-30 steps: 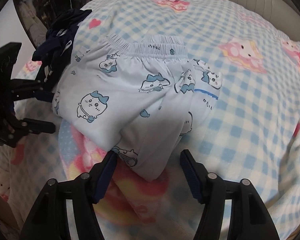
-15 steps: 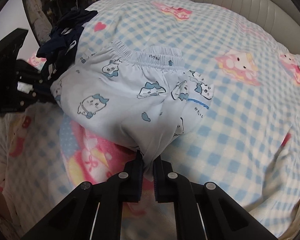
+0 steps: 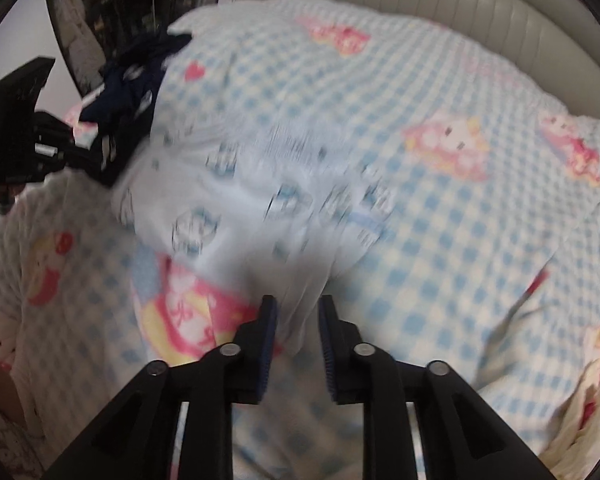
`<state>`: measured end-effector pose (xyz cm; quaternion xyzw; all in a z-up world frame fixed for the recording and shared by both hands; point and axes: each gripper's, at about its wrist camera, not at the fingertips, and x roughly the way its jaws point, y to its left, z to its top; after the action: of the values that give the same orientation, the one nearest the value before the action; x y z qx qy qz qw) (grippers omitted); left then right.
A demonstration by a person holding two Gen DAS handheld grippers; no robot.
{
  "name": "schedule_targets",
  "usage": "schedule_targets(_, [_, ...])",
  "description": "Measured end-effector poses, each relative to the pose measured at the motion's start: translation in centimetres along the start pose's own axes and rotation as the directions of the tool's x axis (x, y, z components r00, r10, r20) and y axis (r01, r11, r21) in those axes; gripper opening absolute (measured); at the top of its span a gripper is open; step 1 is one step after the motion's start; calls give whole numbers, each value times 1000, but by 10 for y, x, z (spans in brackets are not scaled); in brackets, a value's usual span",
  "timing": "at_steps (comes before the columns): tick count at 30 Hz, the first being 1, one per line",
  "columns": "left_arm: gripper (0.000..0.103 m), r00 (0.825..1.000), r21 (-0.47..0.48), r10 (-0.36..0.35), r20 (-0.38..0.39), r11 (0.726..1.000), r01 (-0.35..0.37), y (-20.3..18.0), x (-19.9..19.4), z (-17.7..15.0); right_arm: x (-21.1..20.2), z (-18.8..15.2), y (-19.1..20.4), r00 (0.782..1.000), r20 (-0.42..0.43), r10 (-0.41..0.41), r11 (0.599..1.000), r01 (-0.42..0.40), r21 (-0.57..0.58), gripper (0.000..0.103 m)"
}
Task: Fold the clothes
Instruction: 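Lift and flip the folded pants over with the left gripper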
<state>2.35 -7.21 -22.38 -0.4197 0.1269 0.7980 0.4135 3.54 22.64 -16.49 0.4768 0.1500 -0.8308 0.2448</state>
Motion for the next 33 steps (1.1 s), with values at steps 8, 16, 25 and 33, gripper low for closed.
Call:
schedule_targets(8, [2,986,186,19,-167,982,12,-23,89,15,54,22,31,997,-5,75,992,-76,-99,50])
schedule_targets(16, [18,957,155,179,-227,977,-146,14,39,-14,39,8,-14,1000,-21,16,999,-15,36,51])
schedule_targets(25, [102,999,265,34,-29,964,-25,-24,58,59,80,65,28,999,-9,35,985,-36,-171,55])
schedule_targets(33, [59,979,254,108,-175,965,-61,33,85,39,113,56,-17,988,-147,-48,997,39,-62,36])
